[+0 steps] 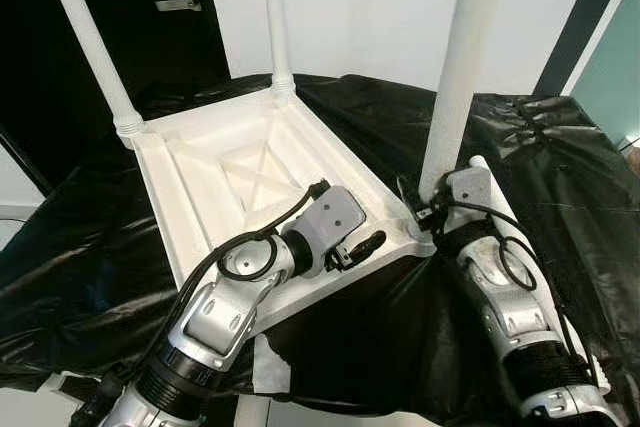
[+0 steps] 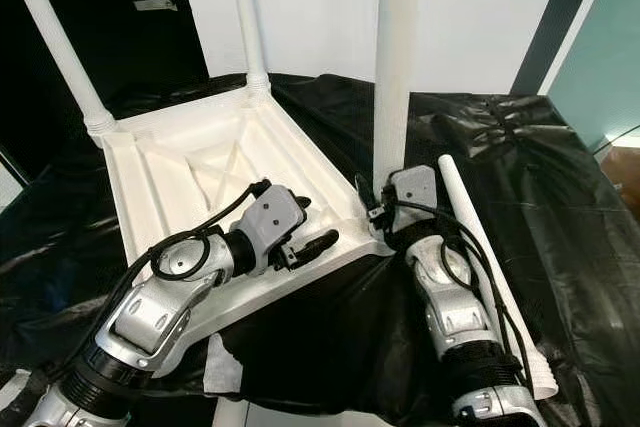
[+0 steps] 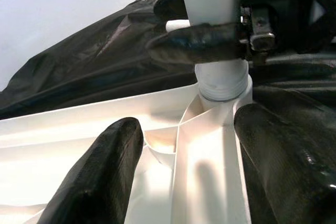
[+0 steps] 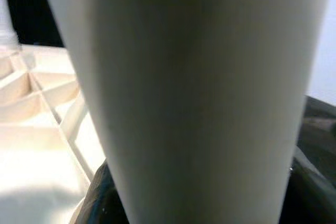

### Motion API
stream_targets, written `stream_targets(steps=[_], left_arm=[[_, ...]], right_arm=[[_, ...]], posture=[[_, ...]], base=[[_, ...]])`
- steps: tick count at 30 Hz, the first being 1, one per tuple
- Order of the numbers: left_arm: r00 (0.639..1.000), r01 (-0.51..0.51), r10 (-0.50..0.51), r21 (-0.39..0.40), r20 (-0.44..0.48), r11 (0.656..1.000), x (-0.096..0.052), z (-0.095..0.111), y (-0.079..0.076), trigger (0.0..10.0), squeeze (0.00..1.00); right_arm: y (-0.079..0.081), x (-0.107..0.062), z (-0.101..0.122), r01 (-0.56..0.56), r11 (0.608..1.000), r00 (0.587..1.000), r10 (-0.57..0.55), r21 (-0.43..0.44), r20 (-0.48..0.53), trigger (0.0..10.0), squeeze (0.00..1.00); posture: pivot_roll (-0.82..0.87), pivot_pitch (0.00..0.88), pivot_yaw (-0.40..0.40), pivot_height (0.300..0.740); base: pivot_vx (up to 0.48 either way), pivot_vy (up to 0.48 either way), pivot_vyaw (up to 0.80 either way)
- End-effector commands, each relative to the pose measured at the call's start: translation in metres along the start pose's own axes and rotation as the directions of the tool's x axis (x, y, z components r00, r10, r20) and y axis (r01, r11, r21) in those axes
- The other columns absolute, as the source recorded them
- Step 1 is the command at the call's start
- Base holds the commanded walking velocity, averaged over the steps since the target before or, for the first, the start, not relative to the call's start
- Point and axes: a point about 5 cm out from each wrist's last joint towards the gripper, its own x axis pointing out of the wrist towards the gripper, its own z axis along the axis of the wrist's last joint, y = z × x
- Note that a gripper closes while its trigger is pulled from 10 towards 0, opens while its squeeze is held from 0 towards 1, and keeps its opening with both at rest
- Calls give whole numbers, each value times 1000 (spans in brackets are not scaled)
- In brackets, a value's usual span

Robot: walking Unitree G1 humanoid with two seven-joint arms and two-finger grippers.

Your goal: Building children table

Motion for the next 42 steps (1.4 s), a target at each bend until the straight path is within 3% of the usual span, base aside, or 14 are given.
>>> stream_targets(steps=[1, 7, 10, 18, 29, 33, 39, 42], left_arm=[[1000, 15, -15, 8, -8, 1000, 0, 1, 2, 10000, 0], [1000, 21, -21, 11, -10, 1000, -1, 1, 2, 10000, 0], [1000, 25, -25, 13, -11, 1000, -2, 1, 2, 10000, 0], [1000, 29, -29, 17, -12, 999, -2, 1, 2, 10000, 0], [1000, 25, -25, 11, -11, 1000, -3, 0, 2, 10000, 0], [1000, 23, -23, 11, -10, 1000, -3, -1, 2, 10000, 0], [1000, 25, -25, 14, -7, 1000, -2, 0, 2, 10000, 0], [1000, 24, -24, 14, -5, 1000, -2, 0, 2, 10000, 0]], right_arm=[[2, -31, -53, -45, 999, 966, 47, 14, -253, 10000, 0], [8, -36, -57, -53, 989, 967, 85, 135, -241, 10000, 0], [10, -35, -58, 2, 961, 967, 69, 276, -245, 10000, 0], [4, -29, -60, 62, 920, 956, 57, 388, -289, 10000, 0], [2, -25, -62, 24, 916, 927, 130, 401, -352, 10000, 0], [-2, -24, -64, -1, 933, 905, 153, 360, -396, 10000, 0], [-12, -22, -61, -85, 972, 888, 173, 219, -426, 10000, 0], [-9, -26, -63, -115, 976, 885, 185, 186, -427, 10000, 0]], posture=[[-35, 0, 20, 740], [-30, 0, 26, 740], [-29, 0, 27, 740], [-32, 0, 31, 740], [-31, 0, 20, 740], [-33, 0, 19, 740], [-37, 0, 18, 740], [-37, 0, 17, 740]], base=[[0, 0, 0], [0, 0, 0], [0, 0, 0], [0, 0, 0], [0, 0, 0], [0, 0, 0], [0, 0, 0], [0, 0, 0]])
